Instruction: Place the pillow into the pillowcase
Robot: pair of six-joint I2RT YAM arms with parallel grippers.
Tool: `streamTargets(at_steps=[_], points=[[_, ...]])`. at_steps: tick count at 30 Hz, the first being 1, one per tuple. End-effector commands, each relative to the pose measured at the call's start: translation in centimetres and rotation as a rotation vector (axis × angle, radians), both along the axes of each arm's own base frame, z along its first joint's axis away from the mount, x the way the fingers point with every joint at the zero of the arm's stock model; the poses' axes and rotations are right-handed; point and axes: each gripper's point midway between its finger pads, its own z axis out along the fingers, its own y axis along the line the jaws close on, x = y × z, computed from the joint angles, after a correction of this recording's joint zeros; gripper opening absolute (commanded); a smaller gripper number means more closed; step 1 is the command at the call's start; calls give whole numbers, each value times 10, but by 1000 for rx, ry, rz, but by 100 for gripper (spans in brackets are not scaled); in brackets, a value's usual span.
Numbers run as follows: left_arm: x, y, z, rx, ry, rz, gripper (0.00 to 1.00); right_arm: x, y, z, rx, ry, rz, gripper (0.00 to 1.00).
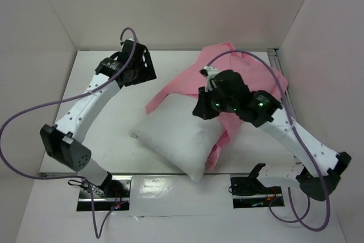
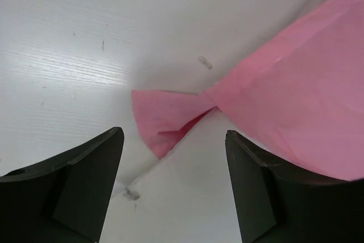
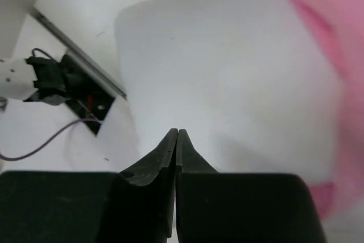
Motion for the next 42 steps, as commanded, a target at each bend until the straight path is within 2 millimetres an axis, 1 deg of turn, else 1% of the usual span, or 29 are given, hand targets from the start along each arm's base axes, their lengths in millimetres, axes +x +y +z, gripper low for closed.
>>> streamTargets(at_steps=[1, 2, 3, 5, 6, 7, 8, 9, 10, 11, 13, 14, 16, 17, 18, 19, 20, 21, 23, 25, 26, 29, 30, 31, 32, 34, 39, 41, 42], points=[[25, -26, -53, -68, 77, -127, 84, -9, 68, -27, 109, 53, 178, 2], [32, -31, -70, -75, 99, -127, 82, -8, 75, -47, 75, 89, 186, 0], [30, -35, -85, -79, 134, -140, 82, -8, 71, -68, 30, 131, 161, 0], [28, -40, -102, -94, 179, -151, 79, -4, 61, -96, -63, 186, 94, 0], [16, -50, -111, -116, 218, -182, 79, -2, 40, -117, -173, 209, 15, 0], [9, -53, -115, -111, 229, -196, 79, 8, 20, -126, -233, 229, -68, 0], [-11, -67, -115, -115, 232, -235, 79, 13, -5, -137, -326, 243, -150, 0], [-19, -79, -115, -121, 237, -256, 79, 19, -19, -140, -365, 242, -198, 0], [-40, -81, -114, -127, 241, -274, 79, 26, -31, -139, -391, 234, -245, 0], [-63, -97, -113, -140, 252, -314, 79, 36, -50, -137, -408, 231, -316, 0], [-103, -111, -109, -205, 262, -366, 79, 61, -79, -124, -436, 186, -424, 0], [-130, -125, -108, -210, 274, -440, 79, 68, -85, -118, -432, 168, -446, 0], [-146, -127, -105, -198, 252, -457, 81, 83, -91, -106, -422, 143, -483, 4], [-154, -121, -97, -189, 237, -460, 82, 93, -95, -90, -404, 105, -490, 7], [-160, -112, -98, -156, 249, -448, 84, 100, -93, -89, -417, 99, -487, 10], [-155, -100, -97, -112, 222, -404, 85, 105, -95, -83, -415, 89, -504, 24], [-153, -90, -95, -92, 211, -376, 87, 114, -91, -64, -386, 48, -502, 37], [-147, -81, -88, -83, 175, -362, 92, 112, -85, -56, -375, 35, -487, 53], [-138, -71, -89, -61, 151, -340, 96, 110, -69, -42, -338, -7, -453, 82], [-127, -72, -94, -38, 112, -354, 100, 105, -59, -30, -289, -28, -434, 91], [-122, -66, -106, -12, 115, -346, 100, 98, -46, -30, -263, -15, -418, 98], [-99, -60, -129, 72, 79, -319, 100, 81, -30, -42, -257, 26, -395, 100], [-92, -61, -132, 74, 64, -319, 100, 66, -15, -52, -252, 59, -371, 100], [-84, -60, -136, 80, 50, -343, 100, 59, -10, -57, -252, 70, -371, 100], [-83, -65, -146, 58, 58, -373, 100, 57, -7, -66, -273, 75, -393, 100], [-68, -78, -151, 16, 14, -413, 100, 47, 2, -83, -287, 103, -425, 100], [-52, -109, -163, -141, -17, -521, 100, 44, -28, -141, -434, 139, -608, 100], [-45, -115, -163, -182, -38, -541, 98, 46, -35, -151, -443, 144, -643, 100], [-46, -121, -163, -205, -38, -567, 93, 51, -34, -156, -423, 148, -654, 86]])
